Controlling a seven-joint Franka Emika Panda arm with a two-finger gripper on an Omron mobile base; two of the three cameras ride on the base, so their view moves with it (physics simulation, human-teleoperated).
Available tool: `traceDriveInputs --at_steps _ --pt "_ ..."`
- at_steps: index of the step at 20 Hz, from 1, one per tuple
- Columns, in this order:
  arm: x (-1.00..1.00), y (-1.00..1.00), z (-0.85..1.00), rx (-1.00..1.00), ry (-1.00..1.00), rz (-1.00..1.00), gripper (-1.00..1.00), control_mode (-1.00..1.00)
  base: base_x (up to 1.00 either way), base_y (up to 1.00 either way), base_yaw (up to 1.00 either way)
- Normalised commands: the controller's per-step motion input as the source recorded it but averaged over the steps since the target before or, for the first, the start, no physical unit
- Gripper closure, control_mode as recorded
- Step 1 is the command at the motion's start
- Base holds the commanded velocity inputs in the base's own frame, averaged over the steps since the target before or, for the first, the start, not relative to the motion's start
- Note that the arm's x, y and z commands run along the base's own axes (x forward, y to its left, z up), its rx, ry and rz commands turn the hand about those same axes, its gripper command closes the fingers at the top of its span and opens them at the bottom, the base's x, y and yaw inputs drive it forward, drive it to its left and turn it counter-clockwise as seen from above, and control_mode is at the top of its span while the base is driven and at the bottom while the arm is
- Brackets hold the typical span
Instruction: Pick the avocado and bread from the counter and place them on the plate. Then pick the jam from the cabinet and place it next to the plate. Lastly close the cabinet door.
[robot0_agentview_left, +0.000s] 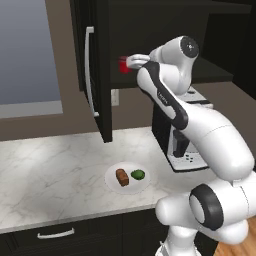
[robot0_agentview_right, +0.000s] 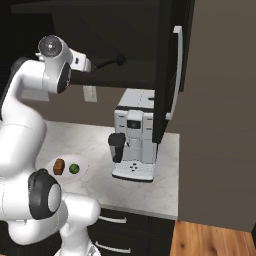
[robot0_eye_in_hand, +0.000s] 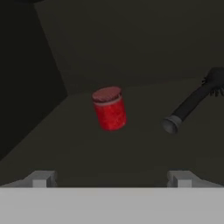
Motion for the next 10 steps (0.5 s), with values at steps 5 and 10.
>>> traceDriveInputs --at_steps 5,10 --pt "0.25 0.13 0.00 -0.02 0.01 -0.01 -1.00 -1.00 0.00 0.00 0.00" --pt "0.11 0.01 -0.07 -0.03 0.00 0.00 -1.00 -1.00 0.00 0.00 0.00"
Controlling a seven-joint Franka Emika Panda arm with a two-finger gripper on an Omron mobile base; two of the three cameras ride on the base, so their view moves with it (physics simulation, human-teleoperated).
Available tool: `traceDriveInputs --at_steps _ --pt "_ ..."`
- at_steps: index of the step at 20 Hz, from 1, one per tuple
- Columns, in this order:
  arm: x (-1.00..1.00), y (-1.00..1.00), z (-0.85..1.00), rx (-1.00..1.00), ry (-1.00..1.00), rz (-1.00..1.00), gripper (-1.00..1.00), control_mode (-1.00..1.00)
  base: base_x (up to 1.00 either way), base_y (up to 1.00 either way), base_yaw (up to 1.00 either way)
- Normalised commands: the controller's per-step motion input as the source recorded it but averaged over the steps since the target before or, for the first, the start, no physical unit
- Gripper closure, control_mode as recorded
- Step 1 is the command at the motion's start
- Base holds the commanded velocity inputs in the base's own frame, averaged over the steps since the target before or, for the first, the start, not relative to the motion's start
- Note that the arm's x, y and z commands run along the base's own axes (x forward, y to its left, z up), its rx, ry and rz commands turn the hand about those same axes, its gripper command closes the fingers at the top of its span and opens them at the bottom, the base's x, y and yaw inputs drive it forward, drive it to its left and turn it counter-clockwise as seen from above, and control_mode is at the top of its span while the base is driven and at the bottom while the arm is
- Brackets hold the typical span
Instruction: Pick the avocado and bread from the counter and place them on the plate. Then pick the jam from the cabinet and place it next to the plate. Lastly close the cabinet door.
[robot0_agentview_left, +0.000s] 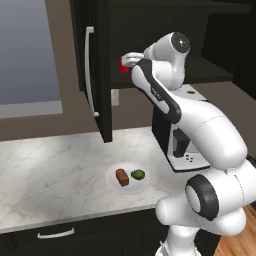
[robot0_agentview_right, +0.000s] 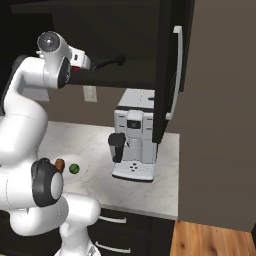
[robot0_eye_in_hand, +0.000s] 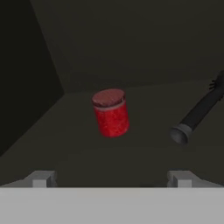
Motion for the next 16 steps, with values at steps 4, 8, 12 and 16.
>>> traceDriveInputs --at_steps 4,8,12,16 --pt "0.08 0.00 -0.14 -0.03 -0.03 0.00 -1.00 -1.00 0.00 0.00 0.00" --pt "0.11 0.00 -0.16 -0.03 -0.05 0.00 -1.00 -1.00 0.00 0.00 0.00" --pt "0.14 0.00 -0.10 -0.01 -0.05 0.00 -1.00 -1.00 0.00 0.00 0.00" --pt "0.18 0.05 0.00 -0.01 0.00 0.00 -1.00 -1.00 0.00 0.00 0.00"
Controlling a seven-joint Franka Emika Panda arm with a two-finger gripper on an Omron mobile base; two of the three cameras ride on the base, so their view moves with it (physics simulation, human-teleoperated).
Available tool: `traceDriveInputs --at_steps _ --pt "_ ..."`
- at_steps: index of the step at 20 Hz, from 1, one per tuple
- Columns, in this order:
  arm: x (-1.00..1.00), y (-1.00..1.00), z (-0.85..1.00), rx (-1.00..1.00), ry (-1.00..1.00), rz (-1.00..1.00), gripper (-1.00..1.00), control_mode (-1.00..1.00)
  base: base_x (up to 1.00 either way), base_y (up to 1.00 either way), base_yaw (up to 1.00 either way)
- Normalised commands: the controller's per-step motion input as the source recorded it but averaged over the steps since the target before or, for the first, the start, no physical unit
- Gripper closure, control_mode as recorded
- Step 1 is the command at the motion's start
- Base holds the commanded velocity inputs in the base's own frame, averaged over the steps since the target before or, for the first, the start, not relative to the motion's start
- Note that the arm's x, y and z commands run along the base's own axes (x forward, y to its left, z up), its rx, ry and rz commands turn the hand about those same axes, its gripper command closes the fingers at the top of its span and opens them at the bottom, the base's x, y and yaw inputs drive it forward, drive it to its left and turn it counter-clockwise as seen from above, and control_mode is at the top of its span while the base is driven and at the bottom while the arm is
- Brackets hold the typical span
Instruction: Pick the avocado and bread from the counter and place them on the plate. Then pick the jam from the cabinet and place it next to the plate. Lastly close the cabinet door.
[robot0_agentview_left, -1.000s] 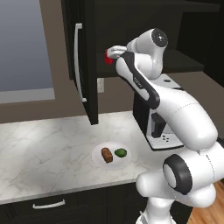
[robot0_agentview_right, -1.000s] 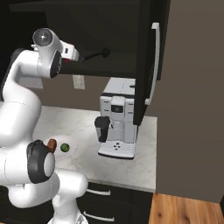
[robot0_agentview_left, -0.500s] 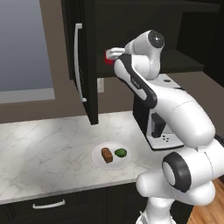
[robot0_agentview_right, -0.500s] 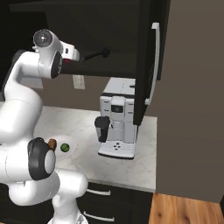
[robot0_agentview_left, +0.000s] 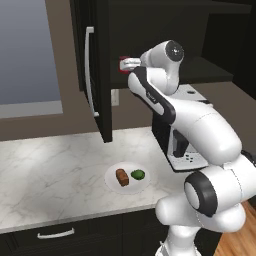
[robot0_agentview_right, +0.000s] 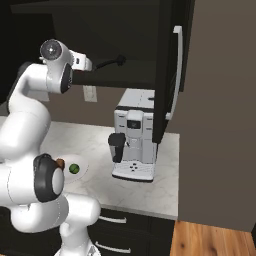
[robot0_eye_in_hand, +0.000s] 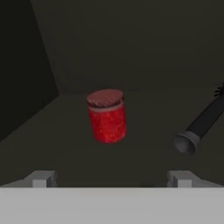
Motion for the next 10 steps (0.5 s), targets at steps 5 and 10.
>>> traceDriveInputs --at_steps 5,10 --pt "0.21 0.18 0.00 -0.01 0.00 0.00 -1.00 -1.00 0.00 0.00 0.00" --pt "0.25 0.21 0.00 -0.03 0.00 0.00 -1.00 -1.00 0.00 0.00 0.00"
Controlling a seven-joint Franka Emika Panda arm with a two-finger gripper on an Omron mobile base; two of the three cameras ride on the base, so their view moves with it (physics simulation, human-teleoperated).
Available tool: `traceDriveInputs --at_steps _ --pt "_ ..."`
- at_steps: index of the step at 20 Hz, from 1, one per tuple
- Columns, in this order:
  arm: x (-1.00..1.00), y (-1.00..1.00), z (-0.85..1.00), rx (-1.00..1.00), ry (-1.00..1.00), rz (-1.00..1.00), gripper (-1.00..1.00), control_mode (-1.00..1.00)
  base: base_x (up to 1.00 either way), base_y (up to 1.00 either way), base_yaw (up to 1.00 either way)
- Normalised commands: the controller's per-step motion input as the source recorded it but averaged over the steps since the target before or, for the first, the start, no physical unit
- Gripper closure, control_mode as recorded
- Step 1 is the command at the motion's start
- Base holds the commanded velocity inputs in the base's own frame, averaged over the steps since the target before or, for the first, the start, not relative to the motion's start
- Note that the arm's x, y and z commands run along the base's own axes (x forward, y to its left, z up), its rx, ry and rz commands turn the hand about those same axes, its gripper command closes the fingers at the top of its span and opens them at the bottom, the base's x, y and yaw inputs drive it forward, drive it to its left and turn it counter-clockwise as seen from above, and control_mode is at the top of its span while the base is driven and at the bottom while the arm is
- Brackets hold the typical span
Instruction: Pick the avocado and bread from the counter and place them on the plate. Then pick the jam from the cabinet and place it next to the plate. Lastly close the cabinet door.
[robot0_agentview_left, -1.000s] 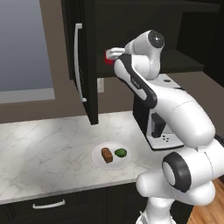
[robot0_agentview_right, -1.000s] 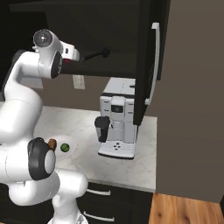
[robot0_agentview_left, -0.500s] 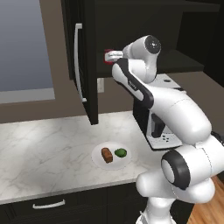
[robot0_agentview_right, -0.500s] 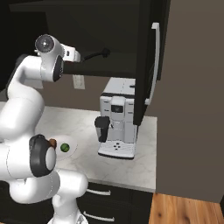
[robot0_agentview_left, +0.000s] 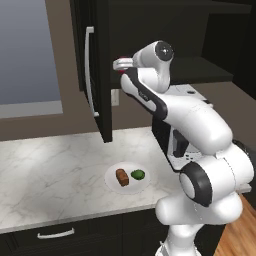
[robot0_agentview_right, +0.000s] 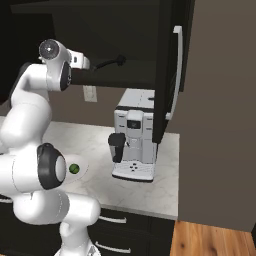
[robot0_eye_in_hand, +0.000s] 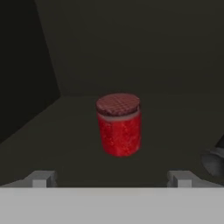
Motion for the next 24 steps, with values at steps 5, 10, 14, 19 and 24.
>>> traceDriveInputs --at_steps 5,10,14,19,24 --pt "0.15 0.00 0.00 -0.03 -0.01 0.00 -1.00 -1.00 0.00 0.00 0.00" --pt "0.25 0.00 0.00 0.00 -0.01 0.00 -1.00 -1.00 0.00 0.00 0.00" --pt "0.20 0.00 0.00 0.00 -0.02 0.00 -1.00 -1.00 0.00 0.00 0.00" --pt "0.14 0.00 0.00 0.00 0.00 0.00 -1.00 -1.00 0.00 0.00 0.00" --pt "0.01 0.00 0.00 0.00 0.00 0.00 -1.00 -1.00 0.00 0.00 0.00"
